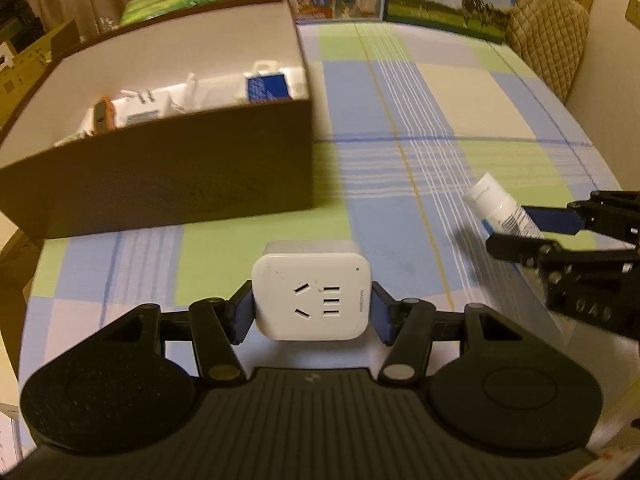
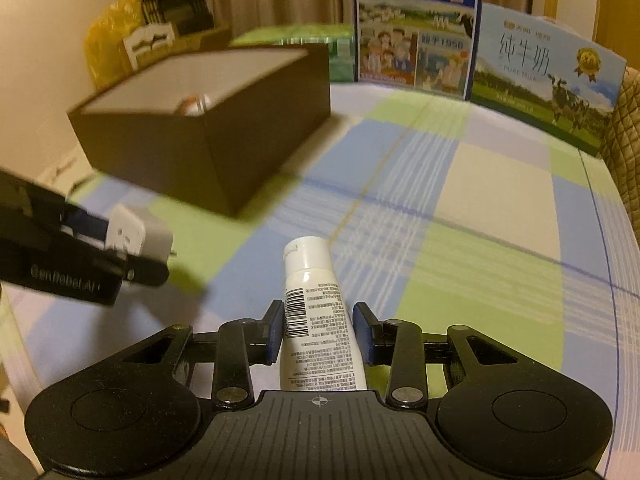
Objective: Organize rigid objects
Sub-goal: 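Carry the socket and tube over the brown box with both tools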
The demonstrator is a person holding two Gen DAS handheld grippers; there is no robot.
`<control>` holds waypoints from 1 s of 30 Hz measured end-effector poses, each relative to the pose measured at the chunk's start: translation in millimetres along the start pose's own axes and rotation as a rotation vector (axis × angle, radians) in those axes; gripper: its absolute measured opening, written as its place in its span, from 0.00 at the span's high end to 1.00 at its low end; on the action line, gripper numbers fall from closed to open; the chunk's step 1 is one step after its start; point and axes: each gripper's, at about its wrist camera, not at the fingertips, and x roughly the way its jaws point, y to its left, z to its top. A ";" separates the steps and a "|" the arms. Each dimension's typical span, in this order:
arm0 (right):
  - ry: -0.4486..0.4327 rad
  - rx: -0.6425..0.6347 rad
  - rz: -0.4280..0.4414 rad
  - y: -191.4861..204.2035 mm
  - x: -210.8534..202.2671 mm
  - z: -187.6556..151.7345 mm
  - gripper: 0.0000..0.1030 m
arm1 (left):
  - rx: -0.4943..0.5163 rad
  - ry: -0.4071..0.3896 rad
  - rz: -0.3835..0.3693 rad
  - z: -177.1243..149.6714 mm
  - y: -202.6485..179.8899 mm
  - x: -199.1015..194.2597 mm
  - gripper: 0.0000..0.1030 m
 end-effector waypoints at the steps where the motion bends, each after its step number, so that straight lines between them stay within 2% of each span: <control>1: -0.013 0.005 0.008 1.4 -3.4 5.6 0.67 | -0.008 -0.009 0.001 1.3 5.0 -5.2 0.47; 9: -0.080 0.028 0.076 21.2 -19.8 48.8 0.67 | -0.061 -0.077 0.013 14.6 42.9 -38.2 0.47; 17: -0.109 0.069 0.151 52.4 -16.9 89.2 0.67 | -0.084 -0.159 0.027 39.5 88.6 -61.2 0.47; 23: -0.120 0.130 0.188 76.6 3.2 129.0 0.67 | -0.075 -0.201 0.050 67.4 123.1 -58.0 0.47; 30: -0.137 0.198 0.168 98.6 36.7 176.2 0.67 | -0.064 -0.210 0.077 100.5 167.9 -40.7 0.47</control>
